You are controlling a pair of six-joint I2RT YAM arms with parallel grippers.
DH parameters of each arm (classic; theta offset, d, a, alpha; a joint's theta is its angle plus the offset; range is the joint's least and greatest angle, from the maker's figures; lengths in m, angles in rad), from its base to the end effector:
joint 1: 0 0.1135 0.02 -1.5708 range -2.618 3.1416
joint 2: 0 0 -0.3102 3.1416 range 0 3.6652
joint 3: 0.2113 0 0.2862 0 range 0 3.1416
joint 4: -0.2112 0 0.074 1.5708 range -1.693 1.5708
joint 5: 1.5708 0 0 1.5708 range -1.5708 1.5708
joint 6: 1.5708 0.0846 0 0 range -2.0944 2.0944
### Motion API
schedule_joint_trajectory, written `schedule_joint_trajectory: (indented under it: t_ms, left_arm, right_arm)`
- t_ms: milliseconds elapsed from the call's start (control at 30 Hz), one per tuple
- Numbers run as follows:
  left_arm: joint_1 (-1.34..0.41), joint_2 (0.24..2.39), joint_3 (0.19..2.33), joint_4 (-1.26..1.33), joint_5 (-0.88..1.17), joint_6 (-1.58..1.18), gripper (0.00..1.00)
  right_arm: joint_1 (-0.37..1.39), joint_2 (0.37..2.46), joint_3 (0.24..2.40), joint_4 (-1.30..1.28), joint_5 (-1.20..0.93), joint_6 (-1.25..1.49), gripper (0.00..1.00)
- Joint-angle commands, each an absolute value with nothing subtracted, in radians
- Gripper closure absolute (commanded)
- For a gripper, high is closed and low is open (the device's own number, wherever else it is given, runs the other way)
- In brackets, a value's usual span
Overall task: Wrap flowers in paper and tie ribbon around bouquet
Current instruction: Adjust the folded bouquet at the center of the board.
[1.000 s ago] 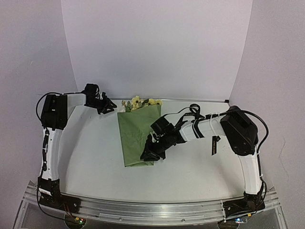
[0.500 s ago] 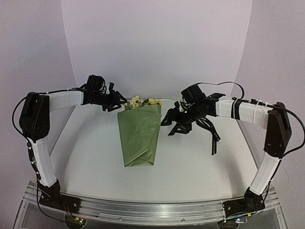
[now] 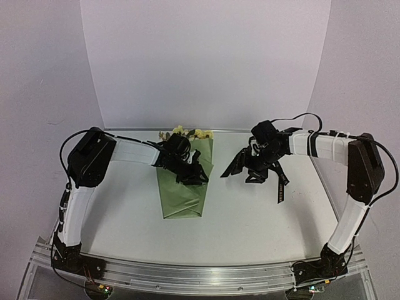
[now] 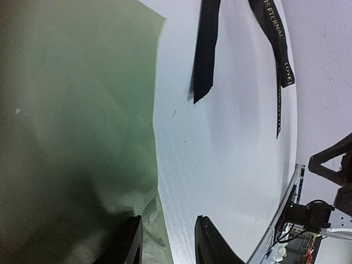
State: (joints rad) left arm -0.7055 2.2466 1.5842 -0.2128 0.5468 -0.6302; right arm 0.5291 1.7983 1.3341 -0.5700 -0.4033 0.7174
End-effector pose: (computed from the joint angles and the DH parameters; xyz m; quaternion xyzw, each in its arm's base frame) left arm 0.4019 -0.4001 0.1185 0.1261 0.9011 -0.4026 0.1005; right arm 0.3671 0.2531 0.2136 0.0359 0.9455 0.3084 0.0982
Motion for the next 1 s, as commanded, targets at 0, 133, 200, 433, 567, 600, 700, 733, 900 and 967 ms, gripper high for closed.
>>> schedule_joint_trajectory:
  t_ms: [0, 133, 200, 433, 567, 600, 700, 733, 900, 967]
  left_arm:
    - [-0.726, 2.255, 1.665, -0.205, 0.557, -0.636, 0.65]
    - [-0.750, 2.267, 1.685, -0.216, 0.550, -0.636, 0.65]
    - [-0.759, 2.287, 1.697, -0.257, 0.534, -0.627, 0.67]
    - [-0.768, 2.266, 1.580, -0.296, 0.537, -0.581, 0.69]
    - [-0.769, 2.215, 1.495, -0.302, 0.540, -0.547, 0.70]
    - [-0.769, 2.203, 1.475, -0.302, 0.544, -0.538, 0.70]
    - [-0.769, 2.177, 1.430, -0.306, 0.558, -0.514, 0.70]
    - [-0.769, 2.171, 1.421, -0.311, 0.565, -0.505, 0.70]
    - [-0.769, 2.129, 1.386, -0.324, 0.586, -0.466, 0.70]
    - [-0.769, 2.121, 1.401, -0.319, 0.590, -0.462, 0.69]
  right_arm:
    - [0.511, 1.821, 1.329, -0.577, -0.377, 0.702, 0.32]
    - [0.511, 1.829, 1.322, -0.577, -0.383, 0.705, 0.34]
    - [0.512, 1.824, 1.314, -0.577, -0.374, 0.703, 0.34]
    - [0.478, 1.797, 1.291, -0.586, -0.314, 0.678, 0.35]
    - [0.432, 1.772, 1.252, -0.598, -0.264, 0.660, 0.36]
    - [0.417, 1.767, 1.243, -0.598, -0.263, 0.658, 0.36]
    - [0.375, 1.755, 1.217, -0.601, -0.262, 0.642, 0.36]
    - [0.363, 1.753, 1.211, -0.603, -0.260, 0.635, 0.36]
    - [0.312, 1.741, 1.179, -0.608, -0.259, 0.622, 0.36]
    - [0.310, 1.754, 1.207, -0.631, -0.269, 0.604, 0.36]
